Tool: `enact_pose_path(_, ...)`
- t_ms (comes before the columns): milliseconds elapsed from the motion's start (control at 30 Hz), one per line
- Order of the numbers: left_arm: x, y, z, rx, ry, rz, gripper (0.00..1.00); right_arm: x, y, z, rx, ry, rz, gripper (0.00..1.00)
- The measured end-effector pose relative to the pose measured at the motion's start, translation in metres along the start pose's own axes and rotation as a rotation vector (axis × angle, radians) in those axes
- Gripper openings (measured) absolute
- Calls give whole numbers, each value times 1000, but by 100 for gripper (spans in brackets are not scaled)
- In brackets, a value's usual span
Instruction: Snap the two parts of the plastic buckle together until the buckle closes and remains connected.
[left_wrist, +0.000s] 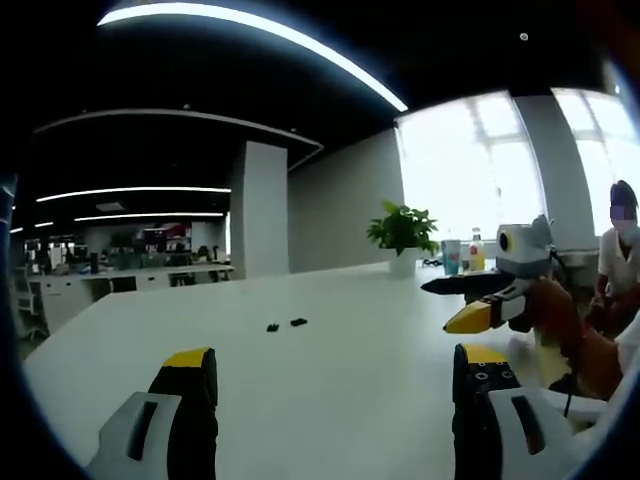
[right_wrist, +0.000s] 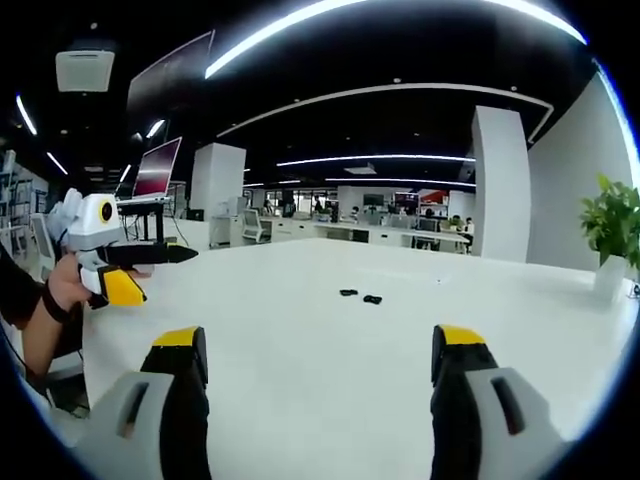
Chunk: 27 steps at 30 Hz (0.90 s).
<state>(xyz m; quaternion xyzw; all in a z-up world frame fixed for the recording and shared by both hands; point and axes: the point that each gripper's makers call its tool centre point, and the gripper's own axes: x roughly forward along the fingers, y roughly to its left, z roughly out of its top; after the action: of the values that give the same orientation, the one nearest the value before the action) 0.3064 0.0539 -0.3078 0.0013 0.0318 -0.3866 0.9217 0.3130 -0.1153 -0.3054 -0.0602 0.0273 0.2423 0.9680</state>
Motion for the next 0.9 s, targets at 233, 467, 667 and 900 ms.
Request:
enact_pose_path(233, 6, 2, -1, -7, 8, -5, 100, 4, -2, 1, -1, 5, 0, 93)
enact_pose_path(467, 9, 3, 3, -12, -7, -9, 100, 8, -5, 1, 1, 7, -3, 93)
enact_pose_path(667, 12, 3, 4, -2, 4, -7, 100, 12, -9, 1, -5, 15, -9, 93)
enact_pose_path(900, 16, 5, 7, 4, 5, -9, 100, 19, -14, -2, 0, 30, -11, 94)
